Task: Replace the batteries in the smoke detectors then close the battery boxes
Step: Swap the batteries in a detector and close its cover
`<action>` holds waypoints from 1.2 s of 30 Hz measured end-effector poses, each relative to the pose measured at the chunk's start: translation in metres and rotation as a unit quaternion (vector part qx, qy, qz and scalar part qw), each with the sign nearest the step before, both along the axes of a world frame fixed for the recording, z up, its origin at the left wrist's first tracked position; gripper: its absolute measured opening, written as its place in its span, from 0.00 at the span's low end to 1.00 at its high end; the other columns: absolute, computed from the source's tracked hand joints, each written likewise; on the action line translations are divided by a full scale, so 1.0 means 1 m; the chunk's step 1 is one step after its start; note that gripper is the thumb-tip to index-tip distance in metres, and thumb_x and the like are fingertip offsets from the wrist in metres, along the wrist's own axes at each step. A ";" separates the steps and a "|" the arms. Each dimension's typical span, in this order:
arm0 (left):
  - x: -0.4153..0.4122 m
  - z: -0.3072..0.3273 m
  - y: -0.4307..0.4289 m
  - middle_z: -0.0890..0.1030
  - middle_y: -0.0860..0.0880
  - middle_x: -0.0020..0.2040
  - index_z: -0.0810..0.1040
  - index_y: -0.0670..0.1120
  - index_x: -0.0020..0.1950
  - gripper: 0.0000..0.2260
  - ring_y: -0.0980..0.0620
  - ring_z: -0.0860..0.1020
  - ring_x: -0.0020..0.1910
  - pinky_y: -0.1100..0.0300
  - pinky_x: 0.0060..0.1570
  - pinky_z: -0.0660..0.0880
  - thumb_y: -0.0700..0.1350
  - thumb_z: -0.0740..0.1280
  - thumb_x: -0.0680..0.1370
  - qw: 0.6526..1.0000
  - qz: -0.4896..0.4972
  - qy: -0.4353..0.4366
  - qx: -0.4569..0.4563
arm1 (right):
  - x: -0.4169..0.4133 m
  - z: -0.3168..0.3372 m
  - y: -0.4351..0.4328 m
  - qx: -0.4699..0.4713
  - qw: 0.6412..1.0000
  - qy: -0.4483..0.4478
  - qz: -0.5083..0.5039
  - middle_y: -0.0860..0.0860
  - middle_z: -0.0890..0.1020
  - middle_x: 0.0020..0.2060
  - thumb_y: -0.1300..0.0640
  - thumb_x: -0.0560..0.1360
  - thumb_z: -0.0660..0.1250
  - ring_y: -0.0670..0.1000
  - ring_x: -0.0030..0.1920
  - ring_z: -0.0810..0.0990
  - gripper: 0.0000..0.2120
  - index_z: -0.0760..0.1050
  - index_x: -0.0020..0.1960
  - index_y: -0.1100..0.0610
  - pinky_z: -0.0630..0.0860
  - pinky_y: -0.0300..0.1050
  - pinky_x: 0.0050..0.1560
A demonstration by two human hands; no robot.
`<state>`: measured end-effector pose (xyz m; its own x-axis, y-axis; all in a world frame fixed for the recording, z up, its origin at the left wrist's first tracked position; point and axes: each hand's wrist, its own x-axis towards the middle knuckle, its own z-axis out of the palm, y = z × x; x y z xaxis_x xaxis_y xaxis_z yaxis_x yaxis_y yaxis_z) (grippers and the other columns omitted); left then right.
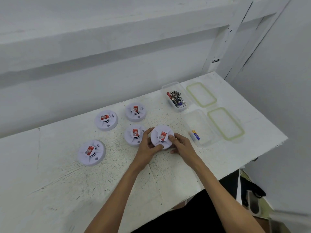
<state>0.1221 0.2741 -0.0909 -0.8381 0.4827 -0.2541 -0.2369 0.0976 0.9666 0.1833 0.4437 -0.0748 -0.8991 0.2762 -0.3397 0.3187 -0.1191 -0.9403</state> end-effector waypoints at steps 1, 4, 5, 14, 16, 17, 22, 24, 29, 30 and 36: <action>0.000 0.000 0.000 0.78 0.49 0.69 0.63 0.51 0.77 0.33 0.52 0.79 0.65 0.52 0.65 0.77 0.36 0.73 0.77 1.000 0.000 -0.001 0.001 | 0.000 0.000 0.000 -0.001 1.000 0.000 0.000 0.55 0.85 0.50 0.47 0.80 0.66 0.56 0.47 0.84 0.13 0.81 0.59 0.53 0.81 0.51 0.43; 0.000 -0.002 -0.001 0.78 0.49 0.69 0.63 0.51 0.77 0.33 0.51 0.79 0.66 0.51 0.65 0.77 0.36 0.73 0.77 1.000 -0.003 0.000 0.002 | 0.001 0.000 0.000 -0.003 1.000 0.003 -0.002 0.55 0.85 0.50 0.48 0.80 0.66 0.56 0.47 0.84 0.13 0.81 0.59 0.53 0.81 0.51 0.43; -0.001 -0.002 -0.001 0.78 0.49 0.69 0.63 0.51 0.77 0.33 0.51 0.79 0.66 0.51 0.65 0.77 0.36 0.73 0.77 1.000 -0.003 0.001 0.002 | 0.001 0.000 0.000 -0.002 1.000 0.004 -0.002 0.55 0.85 0.50 0.48 0.80 0.66 0.56 0.47 0.84 0.13 0.81 0.59 0.53 0.81 0.50 0.42; 0.001 -0.002 0.000 0.77 0.50 0.69 0.63 0.51 0.77 0.33 0.54 0.79 0.65 0.57 0.62 0.78 0.34 0.73 0.77 1.000 0.002 0.005 0.004 | 0.002 -0.001 -0.001 0.004 1.000 0.009 -0.001 0.55 0.85 0.50 0.47 0.80 0.66 0.57 0.47 0.83 0.13 0.81 0.59 0.52 0.80 0.50 0.41; 0.001 -0.002 0.001 0.77 0.50 0.69 0.64 0.50 0.76 0.33 0.54 0.79 0.65 0.58 0.61 0.78 0.34 0.73 0.77 1.000 0.004 0.005 0.004 | 0.002 -0.001 -0.001 0.006 1.000 0.009 -0.004 0.55 0.85 0.50 0.48 0.80 0.66 0.56 0.47 0.83 0.13 0.81 0.59 0.53 0.80 0.50 0.40; 0.001 -0.002 0.001 0.77 0.50 0.69 0.63 0.50 0.77 0.33 0.54 0.79 0.65 0.58 0.61 0.78 0.34 0.73 0.77 1.000 0.004 0.005 0.007 | 0.002 -0.001 -0.001 0.007 1.000 0.010 -0.004 0.55 0.86 0.49 0.48 0.80 0.66 0.55 0.46 0.83 0.12 0.82 0.58 0.53 0.79 0.49 0.39; 0.000 -0.002 0.000 0.77 0.51 0.70 0.62 0.52 0.78 0.33 0.55 0.78 0.66 0.55 0.63 0.78 0.37 0.73 0.78 1.000 -0.008 0.006 -0.001 | 0.001 -0.003 -0.001 0.016 1.000 0.011 -0.011 0.55 0.86 0.49 0.48 0.80 0.66 0.55 0.45 0.82 0.12 0.82 0.58 0.52 0.78 0.48 0.38; -0.001 0.001 -0.001 0.77 0.51 0.70 0.64 0.52 0.77 0.28 0.53 0.78 0.66 0.53 0.62 0.79 0.39 0.69 0.80 1.000 -0.009 -0.003 0.011 | 0.000 -0.005 -0.001 0.018 1.000 0.008 -0.016 0.55 0.86 0.48 0.48 0.80 0.66 0.54 0.43 0.81 0.12 0.82 0.58 0.52 0.78 0.46 0.38; -0.001 0.002 -0.002 0.79 0.46 0.69 0.71 0.51 0.74 0.19 0.45 0.80 0.65 0.42 0.59 0.80 0.40 0.61 0.83 0.998 0.036 -0.050 0.029 | 0.000 -0.005 -0.002 0.017 1.000 0.007 -0.018 0.57 0.85 0.48 0.48 0.80 0.66 0.52 0.42 0.80 0.11 0.83 0.56 0.53 0.77 0.44 0.36; 0.000 0.001 -0.002 0.78 0.46 0.69 0.70 0.52 0.75 0.20 0.45 0.80 0.65 0.42 0.60 0.80 0.42 0.62 0.82 0.998 0.036 -0.049 0.028 | 0.000 -0.005 -0.002 0.019 1.000 0.008 -0.015 0.57 0.86 0.48 0.48 0.80 0.66 0.52 0.42 0.80 0.11 0.83 0.57 0.52 0.77 0.44 0.36; 0.002 -0.003 -0.002 0.77 0.47 0.70 0.68 0.52 0.76 0.19 0.46 0.80 0.65 0.40 0.61 0.79 0.40 0.59 0.85 0.998 0.043 -0.041 0.023 | 0.000 -0.004 -0.002 0.023 1.000 0.007 -0.009 0.54 0.86 0.48 0.47 0.80 0.66 0.52 0.43 0.81 0.12 0.82 0.58 0.52 0.77 0.45 0.36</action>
